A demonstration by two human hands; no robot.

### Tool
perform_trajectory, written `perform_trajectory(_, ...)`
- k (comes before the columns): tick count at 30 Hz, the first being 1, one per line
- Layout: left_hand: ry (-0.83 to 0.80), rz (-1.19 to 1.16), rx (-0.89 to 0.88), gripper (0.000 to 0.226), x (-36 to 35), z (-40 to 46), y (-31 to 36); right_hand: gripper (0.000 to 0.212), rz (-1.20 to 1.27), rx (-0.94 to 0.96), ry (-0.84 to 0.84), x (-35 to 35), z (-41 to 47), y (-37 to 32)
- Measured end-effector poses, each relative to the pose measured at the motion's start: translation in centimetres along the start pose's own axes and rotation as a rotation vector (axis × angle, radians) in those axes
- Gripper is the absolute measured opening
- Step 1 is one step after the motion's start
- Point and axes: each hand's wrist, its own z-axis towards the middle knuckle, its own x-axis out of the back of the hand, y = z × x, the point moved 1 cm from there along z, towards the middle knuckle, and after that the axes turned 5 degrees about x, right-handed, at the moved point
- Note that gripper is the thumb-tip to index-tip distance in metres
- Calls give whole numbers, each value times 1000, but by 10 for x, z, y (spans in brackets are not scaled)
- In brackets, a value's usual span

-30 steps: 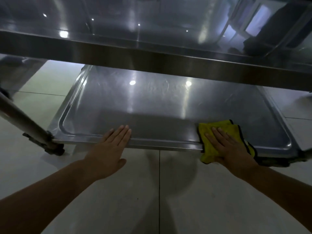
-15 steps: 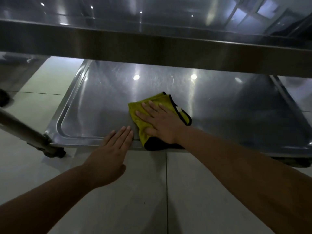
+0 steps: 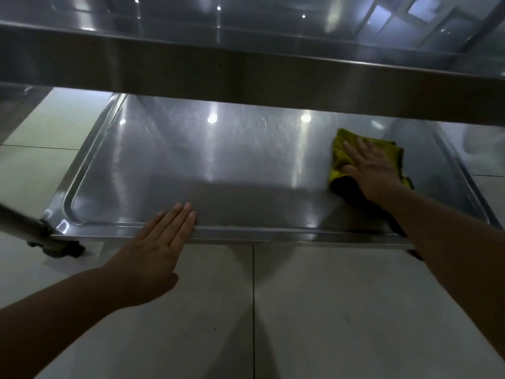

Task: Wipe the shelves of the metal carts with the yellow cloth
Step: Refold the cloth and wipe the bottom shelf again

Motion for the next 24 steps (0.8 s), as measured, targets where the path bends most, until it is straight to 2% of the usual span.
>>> perform_trajectory(4,-5,-18,5,124,-2,1,2,58,28,-215,-59,-5,-45,40)
perform_trajectory(8,-18,-54,15,131,-2,1,5,60,66,-258,-96,-6,-65,10)
perform_trajectory(11,-19,-86,24,131,-1,0,6,64,-30,-130,-110,-9,-69,-32)
perform_trajectory(13,-34,-103,21,130,0,-1,6,80,-66,7,-133,-9,-70,-66)
perform_trajectory(14,-38,-103,23,130,1,-1,7,81,-74,78,-146,-10,-69,-85)
perform_trajectory(20,-105,-18,7,136,1,2,1,67,-41,384,-118,-10,-69,-186)
perform_trajectory(24,-147,106,-16,127,11,5,-1,64,-47,577,-39,-18,-86,-203)
